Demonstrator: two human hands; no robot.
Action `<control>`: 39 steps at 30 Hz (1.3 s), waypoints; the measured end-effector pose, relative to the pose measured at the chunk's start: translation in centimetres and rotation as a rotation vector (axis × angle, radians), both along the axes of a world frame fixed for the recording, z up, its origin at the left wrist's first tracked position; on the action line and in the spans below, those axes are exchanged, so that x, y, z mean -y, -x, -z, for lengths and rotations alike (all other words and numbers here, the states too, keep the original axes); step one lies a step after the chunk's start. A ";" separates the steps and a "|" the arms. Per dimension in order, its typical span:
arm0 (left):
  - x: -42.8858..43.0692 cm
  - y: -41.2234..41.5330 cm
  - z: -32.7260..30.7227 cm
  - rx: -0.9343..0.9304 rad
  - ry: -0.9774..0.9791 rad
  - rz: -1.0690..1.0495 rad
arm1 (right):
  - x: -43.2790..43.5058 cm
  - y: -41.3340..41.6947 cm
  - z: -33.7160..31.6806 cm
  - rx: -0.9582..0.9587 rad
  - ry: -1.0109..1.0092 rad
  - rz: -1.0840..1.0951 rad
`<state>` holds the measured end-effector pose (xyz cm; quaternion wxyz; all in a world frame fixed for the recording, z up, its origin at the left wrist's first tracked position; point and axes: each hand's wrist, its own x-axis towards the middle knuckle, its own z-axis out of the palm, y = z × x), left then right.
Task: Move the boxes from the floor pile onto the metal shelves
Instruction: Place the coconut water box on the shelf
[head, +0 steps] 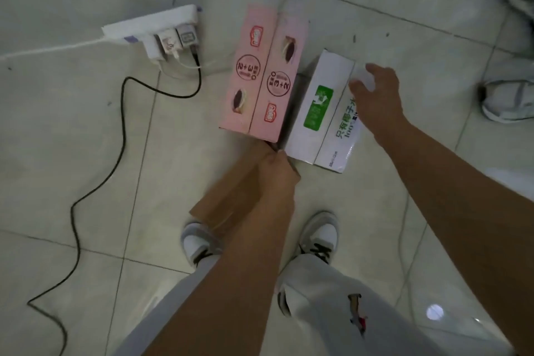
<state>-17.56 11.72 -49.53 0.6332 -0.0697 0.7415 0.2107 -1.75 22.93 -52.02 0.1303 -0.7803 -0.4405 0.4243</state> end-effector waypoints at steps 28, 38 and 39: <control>-7.0 3.8 -34.2 0.037 -0.363 -0.047 | -5.2 2.8 -36.9 -0.208 -0.384 0.396; -4.7 20.4 -63.2 -0.341 -0.734 -0.072 | -4.5 19.7 -64.0 -0.625 -0.502 0.221; -4.0 21.8 -65.4 -0.386 -0.749 -0.092 | -4.2 21.1 -66.2 -0.664 -0.503 0.179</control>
